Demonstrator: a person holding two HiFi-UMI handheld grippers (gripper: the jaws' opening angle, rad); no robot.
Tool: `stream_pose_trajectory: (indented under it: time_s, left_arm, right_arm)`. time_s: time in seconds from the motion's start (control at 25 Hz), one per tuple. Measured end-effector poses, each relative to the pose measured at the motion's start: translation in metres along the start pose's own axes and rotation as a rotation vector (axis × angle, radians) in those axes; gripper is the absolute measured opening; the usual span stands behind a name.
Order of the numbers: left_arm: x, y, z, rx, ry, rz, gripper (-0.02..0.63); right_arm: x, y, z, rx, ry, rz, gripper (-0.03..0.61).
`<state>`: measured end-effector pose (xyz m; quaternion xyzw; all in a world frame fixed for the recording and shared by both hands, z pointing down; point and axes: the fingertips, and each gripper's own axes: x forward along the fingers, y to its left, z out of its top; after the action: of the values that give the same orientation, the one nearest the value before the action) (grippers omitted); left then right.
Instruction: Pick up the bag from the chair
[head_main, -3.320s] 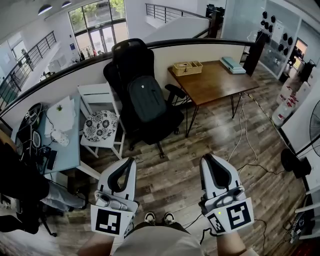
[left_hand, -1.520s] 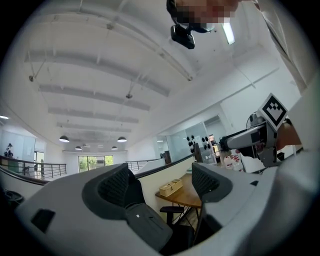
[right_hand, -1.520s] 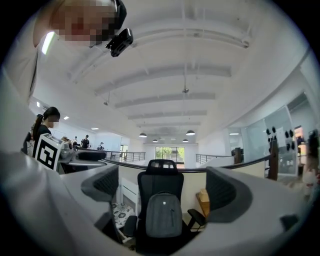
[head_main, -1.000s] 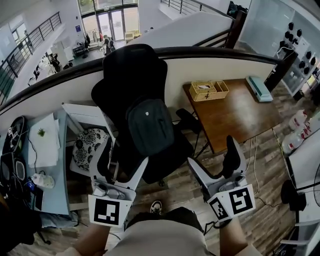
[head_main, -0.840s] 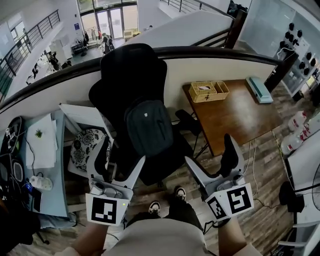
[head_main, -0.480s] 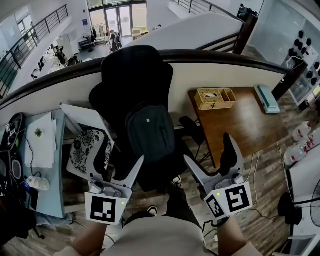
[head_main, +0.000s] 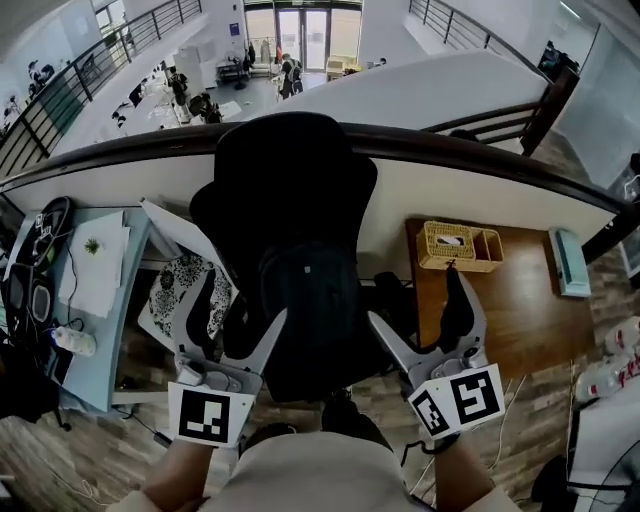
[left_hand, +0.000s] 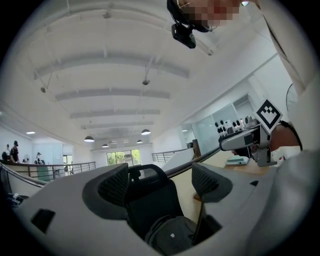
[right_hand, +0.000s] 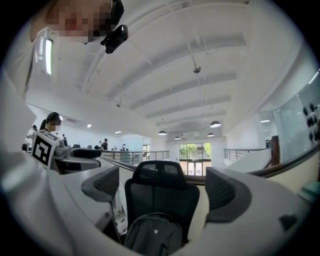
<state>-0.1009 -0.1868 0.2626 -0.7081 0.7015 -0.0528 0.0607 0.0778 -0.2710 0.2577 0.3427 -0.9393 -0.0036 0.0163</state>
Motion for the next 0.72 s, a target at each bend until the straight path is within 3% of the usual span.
stream_pose_trajectory:
  time_s: [0.4,0.72]
  left_arm:
    - [0.054,0.001,0.003,0.021,0.054,0.227,0.382]
    - [0.067,0.010,-0.008,0.040,0.091,0.286,0.382]
  right_arm:
    - [0.069,-0.058,-0.002,-0.012,-0.012,0.237,0.537]
    - [0.098,-0.071,-0.018,0.016,0.009,0.298,0.535]
